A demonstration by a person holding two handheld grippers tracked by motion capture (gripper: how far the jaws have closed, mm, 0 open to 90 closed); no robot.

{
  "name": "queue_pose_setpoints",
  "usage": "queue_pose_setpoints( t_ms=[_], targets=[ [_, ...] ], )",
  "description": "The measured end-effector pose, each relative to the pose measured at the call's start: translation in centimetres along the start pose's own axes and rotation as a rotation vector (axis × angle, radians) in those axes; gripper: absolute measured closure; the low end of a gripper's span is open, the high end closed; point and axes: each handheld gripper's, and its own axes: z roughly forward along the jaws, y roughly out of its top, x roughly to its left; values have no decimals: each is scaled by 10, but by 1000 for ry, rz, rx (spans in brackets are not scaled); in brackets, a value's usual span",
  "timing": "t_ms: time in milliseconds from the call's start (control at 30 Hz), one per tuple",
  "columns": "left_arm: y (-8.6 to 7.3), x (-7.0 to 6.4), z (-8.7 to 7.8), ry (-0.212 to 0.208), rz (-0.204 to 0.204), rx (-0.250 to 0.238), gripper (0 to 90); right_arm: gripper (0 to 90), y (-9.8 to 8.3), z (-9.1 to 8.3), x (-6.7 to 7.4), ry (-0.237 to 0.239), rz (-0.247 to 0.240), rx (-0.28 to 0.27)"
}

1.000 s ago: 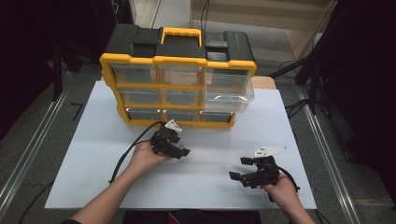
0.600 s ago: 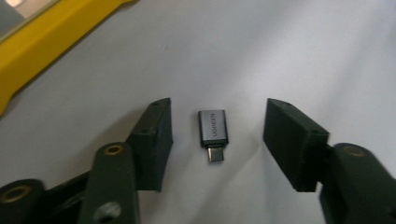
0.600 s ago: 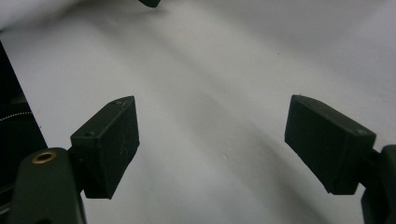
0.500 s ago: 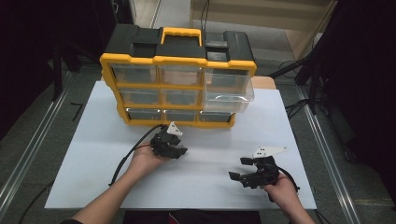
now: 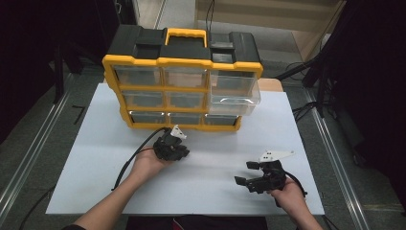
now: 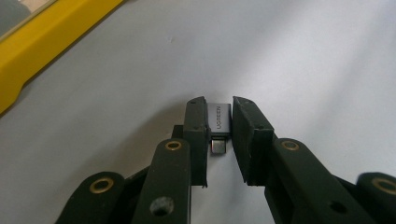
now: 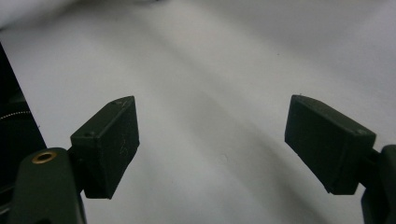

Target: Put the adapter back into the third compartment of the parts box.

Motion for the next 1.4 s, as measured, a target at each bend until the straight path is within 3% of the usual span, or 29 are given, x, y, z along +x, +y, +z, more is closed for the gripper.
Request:
queue_pose_setpoints(
  t_ms=[67, 100, 167, 367, 433, 800, 1000, 1067, 1200, 1400],
  targets=[
    [0, 2, 0, -13, -6, 2, 775, 160, 0, 0, 0, 0, 0, -1],
    [0, 6, 0, -46, -40, -10, 775, 160, 0, 0, 0, 2, 1, -3],
    [0, 7, -2, -65, -48, -15, 775, 160, 0, 0, 0, 6, 2, -3],
    [3, 6, -8, -103, -13, -18, 775, 160, 0, 0, -1, 13, 3, -10],
    [5, 5, -13, -134, 7, -37, 775, 160, 0, 0, -1, 16, 2, -10],
    [9, 1, -23, -201, 28, -31, 775, 160, 0, -1, -1, 17, 5, -15],
    [13, -2, -28, -249, 85, -2, 775, 160, 1, -1, -1, 17, 1, -21],
    [13, -3, -29, -253, 87, 3, 775, 161, 1, -1, -1, 18, 0, -21],
    [18, -7, -36, -285, 158, 30, 775, 160, 0, -1, -1, 19, -6, -25],
    [24, -6, -41, -305, 195, 51, 775, 161, 0, -1, -1, 20, -6, -26]
  ],
)
